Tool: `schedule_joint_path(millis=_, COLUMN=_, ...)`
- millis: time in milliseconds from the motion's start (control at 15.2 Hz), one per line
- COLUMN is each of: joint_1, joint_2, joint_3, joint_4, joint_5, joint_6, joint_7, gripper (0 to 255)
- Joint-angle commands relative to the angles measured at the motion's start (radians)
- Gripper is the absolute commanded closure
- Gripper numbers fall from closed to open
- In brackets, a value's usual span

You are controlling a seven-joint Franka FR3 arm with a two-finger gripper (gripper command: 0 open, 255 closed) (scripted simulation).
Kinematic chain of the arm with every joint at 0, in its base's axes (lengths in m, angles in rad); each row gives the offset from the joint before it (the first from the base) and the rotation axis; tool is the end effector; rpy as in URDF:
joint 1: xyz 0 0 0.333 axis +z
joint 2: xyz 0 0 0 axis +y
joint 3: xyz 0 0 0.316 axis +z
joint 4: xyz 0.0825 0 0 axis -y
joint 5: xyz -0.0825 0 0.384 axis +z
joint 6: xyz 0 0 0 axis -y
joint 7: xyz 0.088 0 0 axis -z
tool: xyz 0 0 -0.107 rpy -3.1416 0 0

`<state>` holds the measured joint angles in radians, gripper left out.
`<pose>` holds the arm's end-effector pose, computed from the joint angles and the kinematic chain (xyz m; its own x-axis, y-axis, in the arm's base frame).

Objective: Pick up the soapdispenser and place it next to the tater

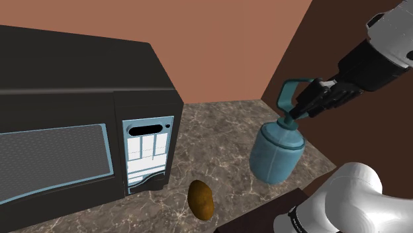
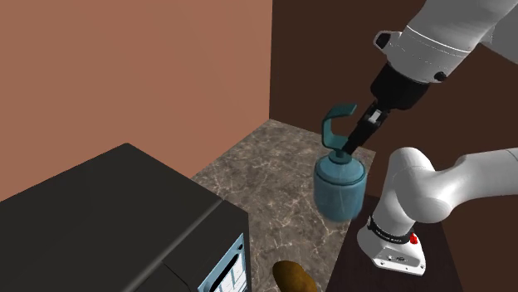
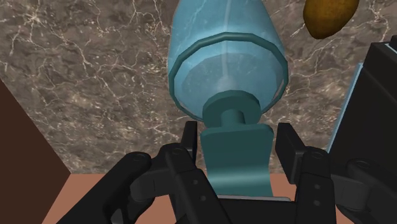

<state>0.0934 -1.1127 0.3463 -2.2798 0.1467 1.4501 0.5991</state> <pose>0.1592 0.1705 0.6695 0.9211 -0.2550 0.2943 -0.2689 -0.9631 0.0071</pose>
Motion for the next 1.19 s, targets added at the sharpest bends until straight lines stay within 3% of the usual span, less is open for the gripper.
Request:
schedule_joint_path(millis=0, joint_1=0.005, joint_2=-0.015, joint_3=0.005, joint_4=-0.035, joint_5=0.006, joint_6=0.021, joint_7=0.002, gripper=255)
schedule_joint_path(millis=1122, joint_1=0.056, joint_2=-0.14, joint_3=0.061, joint_4=-0.314, joint_5=0.066, joint_6=0.172, joint_7=0.021, gripper=255)
